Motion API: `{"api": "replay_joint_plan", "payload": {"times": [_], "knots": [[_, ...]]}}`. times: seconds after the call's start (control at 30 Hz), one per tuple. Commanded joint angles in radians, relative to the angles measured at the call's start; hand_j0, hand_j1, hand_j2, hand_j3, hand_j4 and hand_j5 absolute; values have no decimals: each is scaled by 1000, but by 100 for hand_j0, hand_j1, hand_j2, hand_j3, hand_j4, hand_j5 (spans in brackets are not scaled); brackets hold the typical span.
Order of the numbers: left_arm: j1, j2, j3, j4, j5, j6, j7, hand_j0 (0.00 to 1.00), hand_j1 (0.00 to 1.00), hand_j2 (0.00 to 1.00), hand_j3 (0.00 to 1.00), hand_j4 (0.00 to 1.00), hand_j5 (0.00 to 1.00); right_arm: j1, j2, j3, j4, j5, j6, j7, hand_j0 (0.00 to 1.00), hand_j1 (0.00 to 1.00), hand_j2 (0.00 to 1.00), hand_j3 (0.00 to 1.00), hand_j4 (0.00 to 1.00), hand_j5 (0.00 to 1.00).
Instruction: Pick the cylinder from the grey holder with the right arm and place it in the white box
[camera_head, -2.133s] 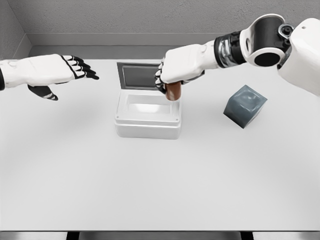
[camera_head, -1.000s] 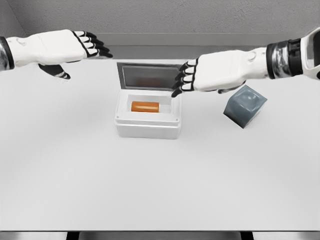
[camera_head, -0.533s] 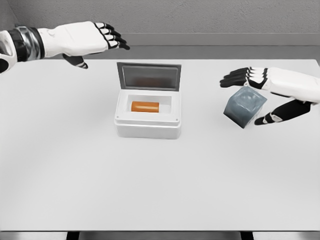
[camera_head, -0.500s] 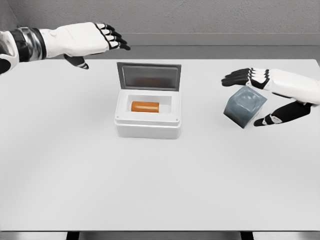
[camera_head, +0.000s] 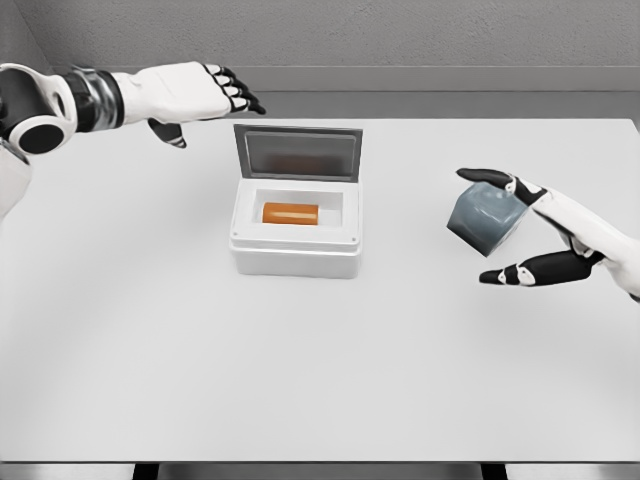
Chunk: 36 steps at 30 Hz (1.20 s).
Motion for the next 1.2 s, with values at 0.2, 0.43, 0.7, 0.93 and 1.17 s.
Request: {"api": "replay_joint_plan", "payload": {"times": [0.2,0.43,0.7,0.93,1.17], "knots": [[2,-3,-32,-4,0,3,1,100,100,100,100,100,100,3,12,-7,30,-9,3,0,100,100,100,100,100,100],[5,43,-27,-41,7,3,1,100,100,100,100,100,100,3,12,-7,30,-9,3,0,100,100,100,100,100,100],[6,51,-32,-59,0,3,1,100,100,100,100,100,100,3,12,-7,48,-9,3,0,100,100,100,100,100,100],[0,38,-34,-52,-90,3,1,100,100,100,100,100,100,3,12,-9,59,-9,3,0,100,100,100,100,100,100],[5,37,-32,-59,-76,3,1,100,100,100,100,100,100,3,12,-9,62,-9,3,0,100,100,100,100,100,100]]}}
